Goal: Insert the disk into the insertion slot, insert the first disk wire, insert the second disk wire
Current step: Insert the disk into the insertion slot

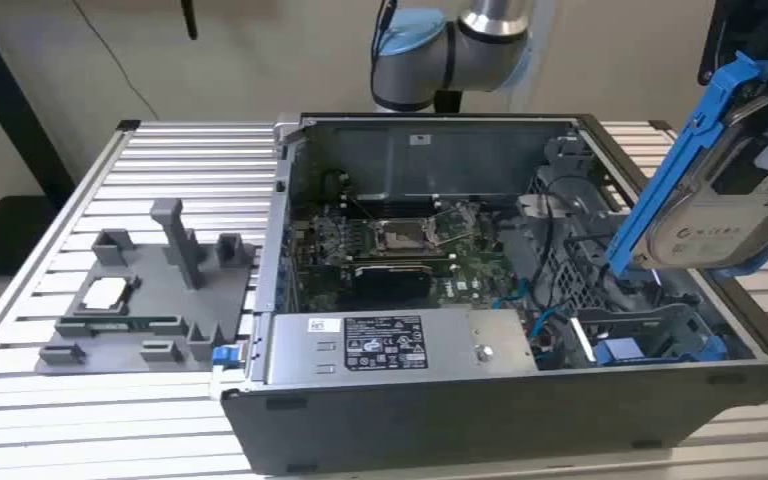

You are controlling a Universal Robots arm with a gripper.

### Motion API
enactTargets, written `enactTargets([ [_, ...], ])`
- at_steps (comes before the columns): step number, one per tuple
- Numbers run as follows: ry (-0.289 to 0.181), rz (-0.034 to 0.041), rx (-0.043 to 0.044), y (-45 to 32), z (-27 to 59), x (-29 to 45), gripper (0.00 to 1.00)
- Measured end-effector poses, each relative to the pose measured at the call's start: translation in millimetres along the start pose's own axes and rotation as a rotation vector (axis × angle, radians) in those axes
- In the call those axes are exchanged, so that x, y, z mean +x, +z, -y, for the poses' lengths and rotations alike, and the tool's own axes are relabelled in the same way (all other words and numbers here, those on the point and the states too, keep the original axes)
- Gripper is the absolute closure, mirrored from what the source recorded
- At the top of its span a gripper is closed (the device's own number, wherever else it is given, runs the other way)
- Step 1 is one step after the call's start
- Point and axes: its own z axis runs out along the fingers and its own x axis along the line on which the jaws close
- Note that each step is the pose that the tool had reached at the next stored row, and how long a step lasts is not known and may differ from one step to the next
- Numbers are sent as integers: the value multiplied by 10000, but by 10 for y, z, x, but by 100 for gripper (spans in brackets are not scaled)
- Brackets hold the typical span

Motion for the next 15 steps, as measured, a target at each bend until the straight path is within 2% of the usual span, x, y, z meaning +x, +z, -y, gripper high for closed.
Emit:
enactTargets([
  [7, 0, -1, 0, 5, 12, 1, 67],
  [15, 0, 1, 0, 62, 55, 6, 67],
])
